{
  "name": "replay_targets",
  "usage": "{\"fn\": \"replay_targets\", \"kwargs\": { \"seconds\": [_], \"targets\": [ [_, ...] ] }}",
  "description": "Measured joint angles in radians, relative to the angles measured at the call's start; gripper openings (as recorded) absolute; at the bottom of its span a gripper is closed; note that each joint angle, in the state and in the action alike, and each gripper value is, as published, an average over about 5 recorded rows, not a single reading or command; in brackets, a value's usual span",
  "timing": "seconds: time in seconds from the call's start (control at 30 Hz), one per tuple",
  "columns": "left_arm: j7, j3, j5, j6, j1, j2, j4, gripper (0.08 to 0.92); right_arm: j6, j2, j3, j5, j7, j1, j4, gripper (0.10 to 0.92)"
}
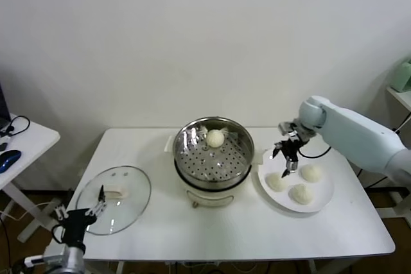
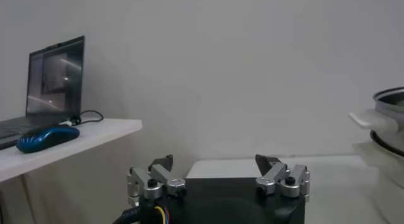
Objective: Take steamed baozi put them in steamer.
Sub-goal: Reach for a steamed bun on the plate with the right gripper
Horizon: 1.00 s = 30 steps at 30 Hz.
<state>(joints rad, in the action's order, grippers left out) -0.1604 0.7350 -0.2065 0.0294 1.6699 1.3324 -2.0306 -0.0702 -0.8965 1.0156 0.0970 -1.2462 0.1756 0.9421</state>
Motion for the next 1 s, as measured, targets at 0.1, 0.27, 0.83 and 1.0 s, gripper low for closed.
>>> {"fn": "replay_targets", "kwargs": {
  "seconds": [0.1, 0.27, 0.83, 1.0],
  "targets": [
    [-0.002, 0.001, -0.001, -0.002, -0.001, 0.000, 0.005, 0.823, -0.001, -0.003, -0.003, -0.006, 0.011, -0.020, -0.009, 0.823],
    [-0.003, 0.001, -0.002, -0.001, -0.007, 0.001, 0.008, 0.823, -0.002, -0.011, -0.018, -0.019, 0.029, -0.047, -0.025, 0.823],
    [-0.003, 0.001, -0.003, -0.004, -0.005, 0.003, 0.013, 0.823, -0.002, -0.028, -0.068, -0.064, 0.058, -0.095, -0.062, 0.779],
    [-0.003, 0.001, -0.003, -0.005, -0.003, 0.005, 0.013, 0.823, -0.002, -0.028, -0.076, -0.069, 0.059, -0.099, -0.066, 0.723]
  ]
}}
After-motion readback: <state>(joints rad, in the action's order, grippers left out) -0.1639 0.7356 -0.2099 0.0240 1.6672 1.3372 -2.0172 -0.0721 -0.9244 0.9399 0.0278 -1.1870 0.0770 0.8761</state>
